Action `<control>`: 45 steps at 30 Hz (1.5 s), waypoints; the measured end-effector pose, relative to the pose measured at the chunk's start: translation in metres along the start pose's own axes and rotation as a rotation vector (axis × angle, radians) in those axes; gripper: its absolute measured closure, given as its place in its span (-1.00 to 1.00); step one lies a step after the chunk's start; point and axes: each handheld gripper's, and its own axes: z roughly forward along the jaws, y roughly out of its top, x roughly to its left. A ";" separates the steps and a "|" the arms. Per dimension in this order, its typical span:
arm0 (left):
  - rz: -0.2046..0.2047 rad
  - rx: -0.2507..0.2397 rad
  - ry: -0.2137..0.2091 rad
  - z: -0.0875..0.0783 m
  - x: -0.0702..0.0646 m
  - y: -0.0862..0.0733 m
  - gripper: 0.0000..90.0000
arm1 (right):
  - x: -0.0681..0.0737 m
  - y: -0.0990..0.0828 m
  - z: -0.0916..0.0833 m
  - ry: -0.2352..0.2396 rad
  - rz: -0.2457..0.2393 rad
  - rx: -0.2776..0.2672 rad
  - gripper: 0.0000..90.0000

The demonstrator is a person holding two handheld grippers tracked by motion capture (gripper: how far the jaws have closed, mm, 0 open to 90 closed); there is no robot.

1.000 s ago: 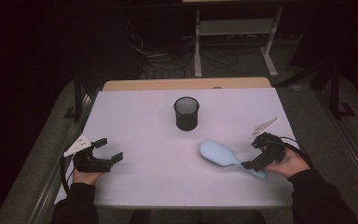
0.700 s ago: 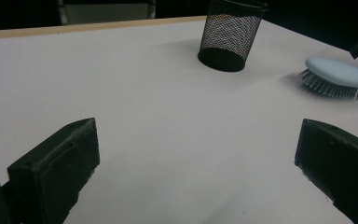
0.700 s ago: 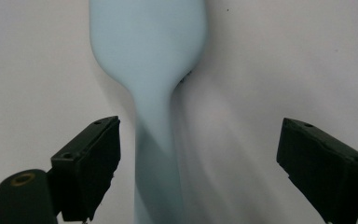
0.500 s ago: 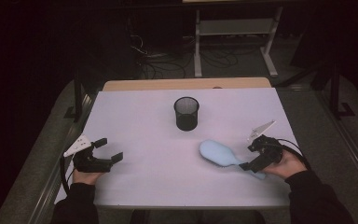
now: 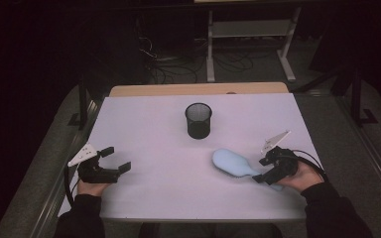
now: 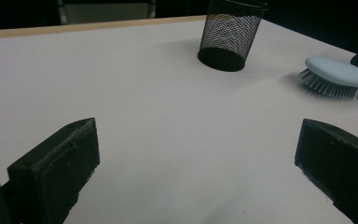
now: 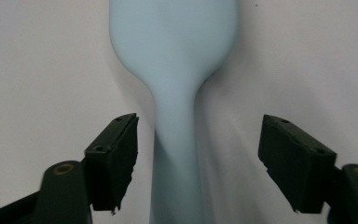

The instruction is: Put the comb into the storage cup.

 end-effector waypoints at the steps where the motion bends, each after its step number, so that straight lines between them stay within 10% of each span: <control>1: 0.000 0.000 0.000 0.000 0.000 0.000 -1.00 | 0.001 0.000 0.001 0.001 -0.002 0.002 -0.30; 28: 0.000 0.002 -0.002 0.001 0.000 0.000 -1.00 | 0.012 0.013 0.018 -0.016 -0.030 0.046 0.48; 45: 0.001 -0.003 -0.006 0.000 -0.001 0.000 -1.00 | 0.011 0.012 0.015 -0.015 -0.008 0.020 0.51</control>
